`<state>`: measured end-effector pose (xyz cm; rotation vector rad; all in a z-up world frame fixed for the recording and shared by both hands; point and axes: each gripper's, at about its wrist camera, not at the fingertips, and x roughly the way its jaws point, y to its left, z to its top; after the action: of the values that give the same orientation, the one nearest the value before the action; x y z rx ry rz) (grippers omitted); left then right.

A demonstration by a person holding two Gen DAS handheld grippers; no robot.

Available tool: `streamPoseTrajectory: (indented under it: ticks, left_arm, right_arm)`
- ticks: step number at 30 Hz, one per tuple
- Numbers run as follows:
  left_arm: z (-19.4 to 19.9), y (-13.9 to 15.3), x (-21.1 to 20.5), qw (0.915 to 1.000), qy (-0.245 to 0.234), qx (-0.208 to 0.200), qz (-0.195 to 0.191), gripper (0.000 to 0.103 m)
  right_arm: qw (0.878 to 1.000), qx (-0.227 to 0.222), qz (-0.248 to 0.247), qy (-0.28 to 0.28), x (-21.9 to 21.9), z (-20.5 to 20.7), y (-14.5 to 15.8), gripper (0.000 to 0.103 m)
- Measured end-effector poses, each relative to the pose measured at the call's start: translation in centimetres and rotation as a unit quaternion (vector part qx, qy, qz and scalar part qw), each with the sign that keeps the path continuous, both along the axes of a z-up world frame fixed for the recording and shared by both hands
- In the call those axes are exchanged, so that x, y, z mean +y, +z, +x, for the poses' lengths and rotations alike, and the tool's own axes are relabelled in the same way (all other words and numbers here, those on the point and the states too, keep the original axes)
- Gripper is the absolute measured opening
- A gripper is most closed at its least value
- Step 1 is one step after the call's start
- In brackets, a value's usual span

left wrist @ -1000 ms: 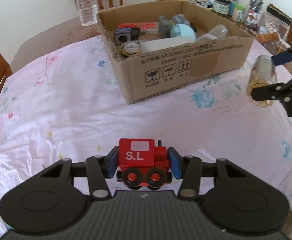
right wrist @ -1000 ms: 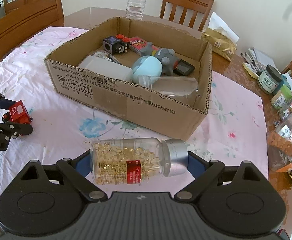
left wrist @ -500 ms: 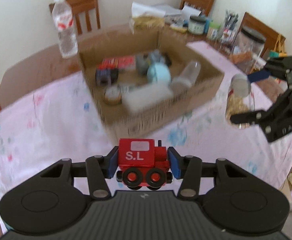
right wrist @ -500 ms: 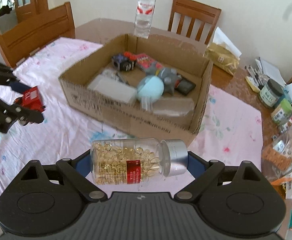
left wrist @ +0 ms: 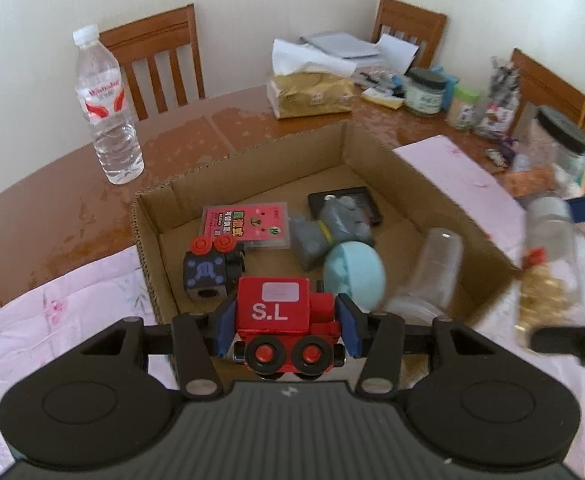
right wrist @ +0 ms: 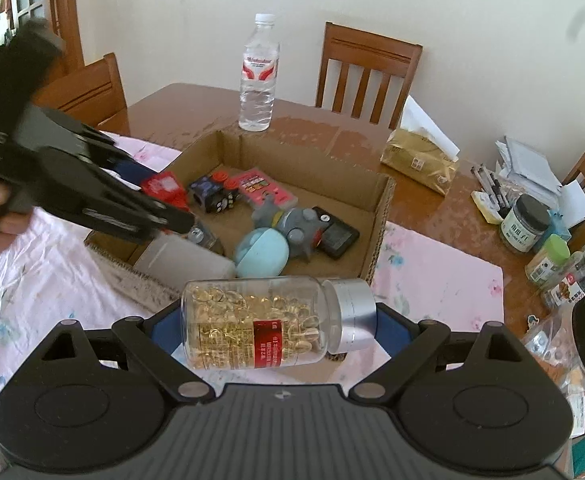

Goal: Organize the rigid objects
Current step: 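Lower the train into the box and open the left tool, then lower the capsule jar into the box and open the right tool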

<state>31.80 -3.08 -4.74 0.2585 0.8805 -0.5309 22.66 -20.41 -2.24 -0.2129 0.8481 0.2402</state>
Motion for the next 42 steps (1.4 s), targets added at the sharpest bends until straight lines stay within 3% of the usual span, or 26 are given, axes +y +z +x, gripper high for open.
streamPoseTrajectory:
  ticks: [3,4,5,8,20,30,39,42]
  left_arm:
    - [1.4,-1.1,-0.5,0.9999,0.014,0.001,-0.001,0.051]
    - [1.5,-1.2,-0.6,0.9998,0.02,-0.006,-0.001,0.06]
    - [1.7,-1.2,-0.7,0.9995,0.027,-0.013,0.0,0.075]
    - [1.3,-0.5,-0.2,0.9979,0.051,-0.04,-0.008,0.098]
    - [-4.2,3.0,4.0,0.9853,0.118,-0.117,-0.042,0.102]
    - [-8.8,2.6,7.5,0.978,0.17,-0.107,-0.056,0.102]
    - [-12.4,3.3,10.0,0.9624,0.223,-0.154,-0.02,0.102]
    - [-12.8,3.2,10.6,0.9596,0.236,-0.153,-0.011,0.102]
  right_arm:
    - [1.0,0.0,-0.001,-0.003,-0.2,0.4,0.1,0.097]
    - [1.0,0.001,-0.001,-0.004,-0.2,0.6,0.1,0.097]
    - [1.0,0.001,-0.001,-0.005,-0.3,0.7,0.1,0.097]
    - [1.0,0.0,-0.001,-0.006,-0.5,1.2,0.2,0.097]
    - [1.0,0.001,0.004,0.009,0.8,6.7,0.3,0.097]
    - [0.998,0.015,-0.032,0.05,5.0,13.7,-1.1,0.097]
    - [0.996,0.059,-0.056,0.044,6.9,19.0,-4.5,0.097]
    - [0.997,0.057,-0.044,0.037,6.9,19.5,-4.5,0.103]
